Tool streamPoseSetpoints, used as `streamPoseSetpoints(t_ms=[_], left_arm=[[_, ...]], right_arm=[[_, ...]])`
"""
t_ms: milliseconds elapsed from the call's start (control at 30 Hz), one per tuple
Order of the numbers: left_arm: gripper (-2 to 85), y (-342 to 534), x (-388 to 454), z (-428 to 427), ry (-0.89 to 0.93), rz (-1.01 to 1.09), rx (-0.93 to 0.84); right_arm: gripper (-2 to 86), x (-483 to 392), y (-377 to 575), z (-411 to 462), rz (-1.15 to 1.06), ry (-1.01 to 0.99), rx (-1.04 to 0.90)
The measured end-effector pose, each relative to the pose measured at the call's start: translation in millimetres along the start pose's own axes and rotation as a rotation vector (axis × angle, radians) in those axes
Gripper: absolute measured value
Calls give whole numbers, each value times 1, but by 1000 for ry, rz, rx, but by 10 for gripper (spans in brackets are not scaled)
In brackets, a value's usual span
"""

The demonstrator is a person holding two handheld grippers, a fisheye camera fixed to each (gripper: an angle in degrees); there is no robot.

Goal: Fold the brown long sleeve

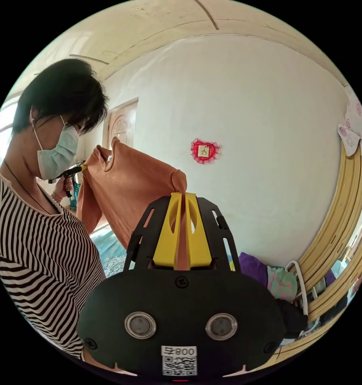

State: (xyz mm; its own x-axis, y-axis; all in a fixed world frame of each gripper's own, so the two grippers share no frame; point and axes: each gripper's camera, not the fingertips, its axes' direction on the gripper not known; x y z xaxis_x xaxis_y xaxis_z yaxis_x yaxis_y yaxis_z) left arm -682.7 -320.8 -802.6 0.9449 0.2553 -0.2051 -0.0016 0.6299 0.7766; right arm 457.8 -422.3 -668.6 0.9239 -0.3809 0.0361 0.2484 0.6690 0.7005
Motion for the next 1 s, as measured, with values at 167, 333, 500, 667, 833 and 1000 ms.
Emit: streamPoseSetpoints(t_ms=[167, 333, 500, 667, 833, 1000], left_arm=[[10, -10, -12, -2, -44, 40, 5], [12, -4, -54, 53, -66, 3, -92], [15, 45, -146, 200, -47, -125, -306], [16, 166, -246, 381, -127, -265, -558], [22, 347, -317, 498, -235, -513, -915], [45, 507, -336, 480, -284, -606, -1175]], right_arm=[[9, -6, -13, 14, -54, 8, -11], [10, 17, -18, 84, -56, -19, -93], [14, 68, -5, 250, -48, -47, -330], [37, 139, 83, 527, 60, -65, -704], [52, 157, 260, 738, 107, 10, -1221], [49, 155, 409, 763, 220, -41, -1279]])
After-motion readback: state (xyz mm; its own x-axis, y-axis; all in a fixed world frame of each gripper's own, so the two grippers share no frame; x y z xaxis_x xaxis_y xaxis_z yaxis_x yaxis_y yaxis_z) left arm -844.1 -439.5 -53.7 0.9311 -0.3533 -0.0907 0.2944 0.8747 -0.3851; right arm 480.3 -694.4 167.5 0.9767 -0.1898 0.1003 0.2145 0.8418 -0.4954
